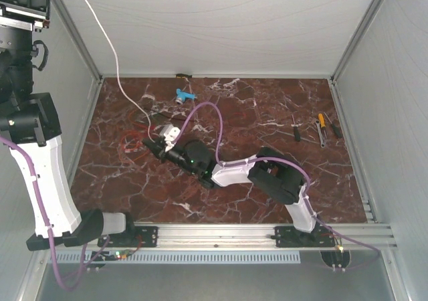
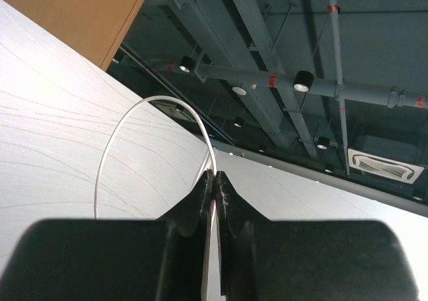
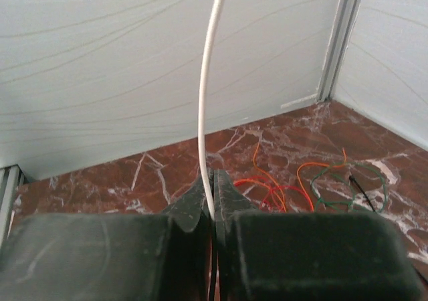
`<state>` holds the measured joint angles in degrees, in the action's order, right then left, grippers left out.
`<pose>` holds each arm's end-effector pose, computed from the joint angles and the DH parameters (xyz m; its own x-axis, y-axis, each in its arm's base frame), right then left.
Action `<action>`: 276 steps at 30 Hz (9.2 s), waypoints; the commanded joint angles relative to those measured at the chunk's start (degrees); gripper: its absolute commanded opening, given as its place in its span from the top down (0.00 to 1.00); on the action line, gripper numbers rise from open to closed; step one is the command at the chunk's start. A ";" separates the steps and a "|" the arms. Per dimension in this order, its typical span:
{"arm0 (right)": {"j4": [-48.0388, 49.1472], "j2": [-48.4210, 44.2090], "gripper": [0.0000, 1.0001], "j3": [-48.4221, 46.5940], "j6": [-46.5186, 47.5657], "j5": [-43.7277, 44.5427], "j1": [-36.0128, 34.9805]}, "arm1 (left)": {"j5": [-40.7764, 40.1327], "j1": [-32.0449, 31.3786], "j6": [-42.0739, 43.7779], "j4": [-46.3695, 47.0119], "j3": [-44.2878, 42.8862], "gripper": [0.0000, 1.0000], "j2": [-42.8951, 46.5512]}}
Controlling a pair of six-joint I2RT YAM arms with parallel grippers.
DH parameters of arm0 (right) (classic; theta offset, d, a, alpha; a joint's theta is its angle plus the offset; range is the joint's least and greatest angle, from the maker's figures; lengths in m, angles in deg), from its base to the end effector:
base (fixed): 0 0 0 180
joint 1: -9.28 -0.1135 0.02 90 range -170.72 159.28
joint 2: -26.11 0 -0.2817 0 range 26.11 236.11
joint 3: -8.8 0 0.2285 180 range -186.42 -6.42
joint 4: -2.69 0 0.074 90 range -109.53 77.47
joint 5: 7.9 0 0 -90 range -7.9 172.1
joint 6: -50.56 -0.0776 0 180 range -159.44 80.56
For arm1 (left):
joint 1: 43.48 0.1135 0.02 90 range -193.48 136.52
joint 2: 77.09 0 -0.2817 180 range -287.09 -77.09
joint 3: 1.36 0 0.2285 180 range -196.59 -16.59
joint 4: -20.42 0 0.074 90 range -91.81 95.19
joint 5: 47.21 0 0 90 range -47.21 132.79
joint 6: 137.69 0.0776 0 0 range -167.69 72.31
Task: Zip-tie the wires
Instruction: Straighten the cable at the center of the board, then untie the cable at the center of the board.
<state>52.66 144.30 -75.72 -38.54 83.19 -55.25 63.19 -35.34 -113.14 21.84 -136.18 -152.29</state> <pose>0.2115 0.4406 0.2776 0.1347 0.2463 -0.9598 -0.8928 0.4504 -0.0097 0.1371 -0.0077 0.7114 0.3286 -0.8142 -0.4786 0.8021 0.5081 -0.3137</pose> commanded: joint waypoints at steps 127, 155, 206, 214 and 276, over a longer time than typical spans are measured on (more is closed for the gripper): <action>-48.49 -37.00 0.65 50.44 -65.51 18.71 -3.02 | -9.64 -37.85 36.18 -20.84 -8.25 1.00 -66.13; -81.65 -79.11 0.05 42.52 -43.68 27.76 6.19 | -10.00 -38.07 35.53 -20.78 -8.09 0.00 -55.10; -59.18 -51.27 0.05 33.70 -25.96 -5.65 38.18 | -17.31 -6.67 42.10 -37.38 56.54 0.08 -4.51; -55.82 -54.37 0.06 32.69 -21.73 5.48 37.23 | -18.82 -1.52 40.17 -36.99 47.66 0.15 -16.40; -58.68 -48.29 0.06 29.60 -19.27 6.48 36.73 | -17.44 -3.48 25.39 -30.73 51.25 0.75 -30.70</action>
<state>-6.73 95.87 -44.22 -58.58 89.76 -18.47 44.29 -39.23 -87.46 -10.66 -83.33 -180.64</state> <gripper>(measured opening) 0.938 0.253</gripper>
